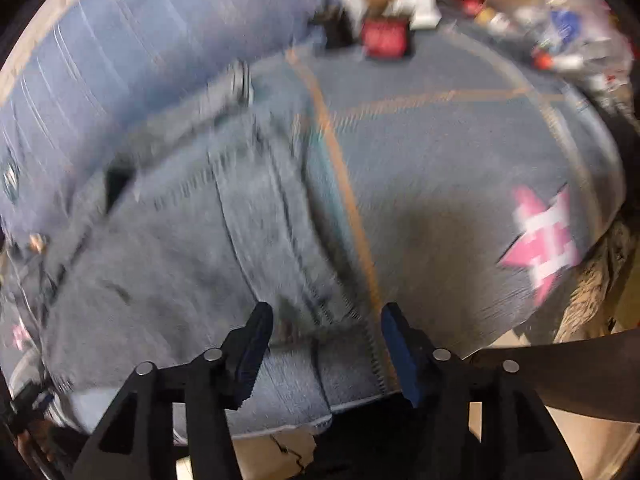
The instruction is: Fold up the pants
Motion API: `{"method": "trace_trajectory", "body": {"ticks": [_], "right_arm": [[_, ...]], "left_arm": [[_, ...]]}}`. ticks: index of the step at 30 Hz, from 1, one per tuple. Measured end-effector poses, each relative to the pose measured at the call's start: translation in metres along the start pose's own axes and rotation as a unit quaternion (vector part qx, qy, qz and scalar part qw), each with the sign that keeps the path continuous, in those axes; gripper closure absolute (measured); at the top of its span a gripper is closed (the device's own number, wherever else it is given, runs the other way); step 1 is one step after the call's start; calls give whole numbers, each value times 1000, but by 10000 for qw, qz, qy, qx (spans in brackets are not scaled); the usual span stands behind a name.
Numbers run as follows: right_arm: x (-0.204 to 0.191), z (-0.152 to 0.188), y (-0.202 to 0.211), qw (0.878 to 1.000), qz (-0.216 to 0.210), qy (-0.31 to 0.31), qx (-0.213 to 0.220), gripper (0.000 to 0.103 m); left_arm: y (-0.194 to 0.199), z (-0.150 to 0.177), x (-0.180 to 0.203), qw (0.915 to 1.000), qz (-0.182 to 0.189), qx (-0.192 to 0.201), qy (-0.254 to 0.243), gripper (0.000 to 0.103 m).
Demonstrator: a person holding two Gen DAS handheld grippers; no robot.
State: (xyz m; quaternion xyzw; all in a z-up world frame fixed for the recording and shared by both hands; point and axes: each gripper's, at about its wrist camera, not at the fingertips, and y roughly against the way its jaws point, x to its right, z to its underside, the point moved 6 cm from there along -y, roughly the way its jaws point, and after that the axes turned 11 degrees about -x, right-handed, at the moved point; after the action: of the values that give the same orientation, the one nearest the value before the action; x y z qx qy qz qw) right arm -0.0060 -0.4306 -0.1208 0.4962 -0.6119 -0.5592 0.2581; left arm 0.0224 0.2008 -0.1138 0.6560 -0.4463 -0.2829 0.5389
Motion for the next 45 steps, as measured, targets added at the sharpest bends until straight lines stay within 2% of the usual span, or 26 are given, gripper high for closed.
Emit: {"method": "trace_trajectory", "body": {"ticks": [2,4,6,8,10,11,12,13,14,15,16,18,21,25,29,30,31,32,34,35,38,42,44,45], "right_arm": [[-3,-15,28,9988,-167,-104,445,39],[-23,-31,46,9958,-583,69,703,33],[-47,-37,43,9906,-1161,341,646,30],[-63,-38,23,9878,-1430,508,337,27],[-58,-34,-16,9922,-1154,446,-126,27],[-47,-31,-40,9947,-869,259,-492,27],[-43,-29,-45,9949,-864,209,-475,27],[-45,-30,-38,9953,-862,229,-376,27],[-51,-32,-27,9952,-834,275,-434,27],[-57,-36,-17,9950,-869,346,-362,27],[-63,-43,-6,9948,-897,452,-181,27],[-78,-65,9,9943,-863,615,64,27],[-98,-104,4,9936,-900,659,177,27],[-113,-164,-34,9961,-368,780,197,27],[-115,-190,-75,9971,-69,751,-77,28],[-114,-191,-84,9965,3,823,-144,31],[-117,-192,-92,9957,71,902,-209,43],[-119,-190,-95,9946,228,989,-204,57],[-124,-190,-96,9912,492,1212,-218,75],[-127,-190,-96,9892,591,1318,-267,79],[-145,-190,-83,9767,1135,1816,-131,81],[-154,-180,-40,9584,1713,2233,485,81],[-142,-170,-50,9603,1722,2188,203,80],[-131,-163,-71,9602,1749,2169,-183,77]], "left_arm": [[22,-7,8,9991,-7,405,-118,35],[34,-15,19,9968,94,722,-322,29],[37,-18,40,9931,177,947,-675,22],[24,-12,57,9908,216,917,-974,19],[-8,-5,62,9923,-17,527,-1122,17],[-41,-1,58,9930,-267,-100,-1146,17],[-52,0,55,9938,-192,-266,-1059,14],[-46,-1,49,9960,10,-63,-896,14],[-40,-3,46,9967,72,-88,-800,14],[-35,-7,46,9965,183,-172,-793,14],[-27,-14,47,9966,263,-77,-772,14],[-5,-36,52,9952,400,390,-807,14],[6,-79,63,9924,508,716,-860,14],[-23,-134,62,9939,989,305,-378,14],[-62,-154,70,9963,828,-6,-218,15],[-77,-156,73,9964,792,-179,-246,15],[-81,-156,74,9959,817,-295,-242,16],[-92,-156,75,9957,805,-398,-243,30],[-101,-159,79,9969,612,-329,-358,40],[-100,-158,81,9972,527,-300,-440,48],[-94,-158,87,9973,314,-213,-622,62],[-79,-159,85,9972,305,-53,-676,67],[-85,-158,83,9973,263,-162,-669,66],[-90,-160,81,9967,201,-278,-730,63]]}}
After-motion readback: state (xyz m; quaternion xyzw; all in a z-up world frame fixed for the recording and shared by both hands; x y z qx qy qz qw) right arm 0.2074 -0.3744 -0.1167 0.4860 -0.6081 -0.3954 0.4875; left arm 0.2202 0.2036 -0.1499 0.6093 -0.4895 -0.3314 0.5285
